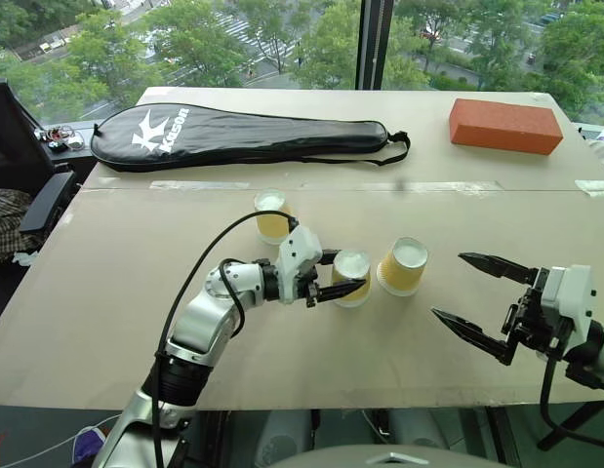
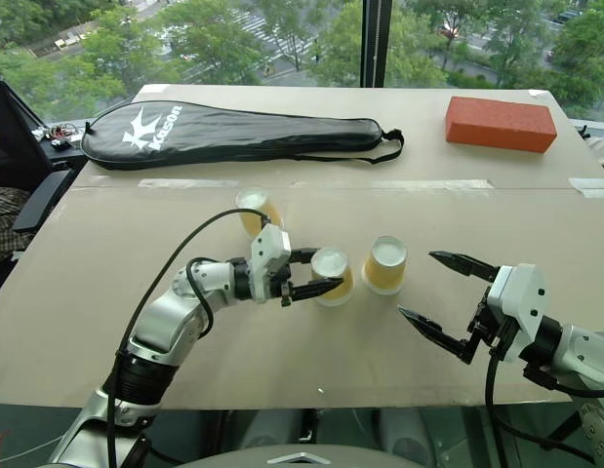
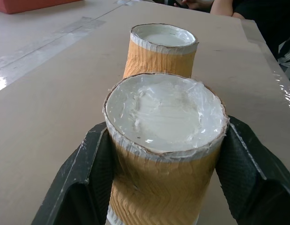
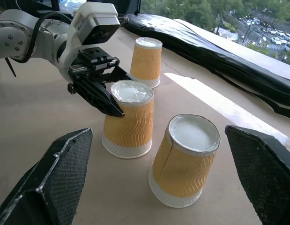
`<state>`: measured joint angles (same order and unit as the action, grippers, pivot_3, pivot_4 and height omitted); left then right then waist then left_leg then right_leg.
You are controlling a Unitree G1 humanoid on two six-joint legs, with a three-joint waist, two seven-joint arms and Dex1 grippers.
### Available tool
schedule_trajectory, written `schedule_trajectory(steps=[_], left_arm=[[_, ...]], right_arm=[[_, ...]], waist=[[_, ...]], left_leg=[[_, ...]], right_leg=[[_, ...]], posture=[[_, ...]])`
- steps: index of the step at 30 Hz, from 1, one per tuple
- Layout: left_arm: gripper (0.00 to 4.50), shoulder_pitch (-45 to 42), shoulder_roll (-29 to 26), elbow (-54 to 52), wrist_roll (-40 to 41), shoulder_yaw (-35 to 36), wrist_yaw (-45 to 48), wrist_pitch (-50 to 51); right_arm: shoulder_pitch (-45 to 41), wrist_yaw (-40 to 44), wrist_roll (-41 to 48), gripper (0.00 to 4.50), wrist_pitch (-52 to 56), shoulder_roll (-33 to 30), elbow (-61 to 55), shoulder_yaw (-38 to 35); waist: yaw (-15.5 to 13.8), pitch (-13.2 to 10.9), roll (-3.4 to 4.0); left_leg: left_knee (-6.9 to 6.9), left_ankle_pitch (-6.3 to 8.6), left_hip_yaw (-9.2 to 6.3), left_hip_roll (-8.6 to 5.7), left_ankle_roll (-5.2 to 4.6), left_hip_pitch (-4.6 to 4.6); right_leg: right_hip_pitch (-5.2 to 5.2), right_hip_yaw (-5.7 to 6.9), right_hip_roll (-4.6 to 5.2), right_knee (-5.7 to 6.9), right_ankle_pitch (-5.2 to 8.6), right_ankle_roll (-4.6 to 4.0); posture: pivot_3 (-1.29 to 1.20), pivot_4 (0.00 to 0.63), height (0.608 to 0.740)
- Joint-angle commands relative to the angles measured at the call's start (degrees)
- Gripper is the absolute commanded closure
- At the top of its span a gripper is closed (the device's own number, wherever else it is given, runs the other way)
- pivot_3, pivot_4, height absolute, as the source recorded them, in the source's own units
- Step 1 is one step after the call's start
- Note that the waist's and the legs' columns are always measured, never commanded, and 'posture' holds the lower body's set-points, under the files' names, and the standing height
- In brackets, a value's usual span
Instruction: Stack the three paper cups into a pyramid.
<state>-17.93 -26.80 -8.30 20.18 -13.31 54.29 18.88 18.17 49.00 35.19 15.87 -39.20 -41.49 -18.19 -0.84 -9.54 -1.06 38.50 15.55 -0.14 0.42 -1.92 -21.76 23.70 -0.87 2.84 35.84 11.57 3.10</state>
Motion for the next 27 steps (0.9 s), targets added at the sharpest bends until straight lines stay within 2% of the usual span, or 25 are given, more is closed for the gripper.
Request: schedule_trajectory(steps=[1,20,27], left_arm=[[2.04,-0.81,0.25,1.05,-1.51,-0.54,-1.13,1.63],[2.04,-5.13,3.29,5.56,-1.98,-1.91,1.15,1.58],[2.04,-6.08,4.57,7.47,-2.89,-1.98,1.53,0.66]], right_arm=[[-0.59,-0.27,0.83,0.0,-0.16,-0.47,-1.62,-0.39],[2.33,1.92,2.9,0.0,-0.18,-2.19,-0.22,-4.98],[4.55,8.16,3.56,0.0,-1.49,-4.78,3.71,-9.94]], waist=[[0.0,0.0,0.0],[-0.11,0.0,-0.01],[-0.09,0.0,-0.01]], left_leg=[[0.0,0.0,0.0,0.0,0.0,0.0],[0.01,0.0,-0.03,-0.04,0.0,-0.04],[0.02,0.0,-0.01,-0.06,0.0,-0.03]], right_leg=[[0.0,-0.01,0.0,0.0,0.0,0.0],[0.0,0.01,0.03,-0.01,0.0,0.0],[-0.02,0.0,0.03,-0.01,0.0,0.0]], posture=[[0.0,0.15,0.74],[0.0,0.15,0.74],[0.0,0.15,0.74]])
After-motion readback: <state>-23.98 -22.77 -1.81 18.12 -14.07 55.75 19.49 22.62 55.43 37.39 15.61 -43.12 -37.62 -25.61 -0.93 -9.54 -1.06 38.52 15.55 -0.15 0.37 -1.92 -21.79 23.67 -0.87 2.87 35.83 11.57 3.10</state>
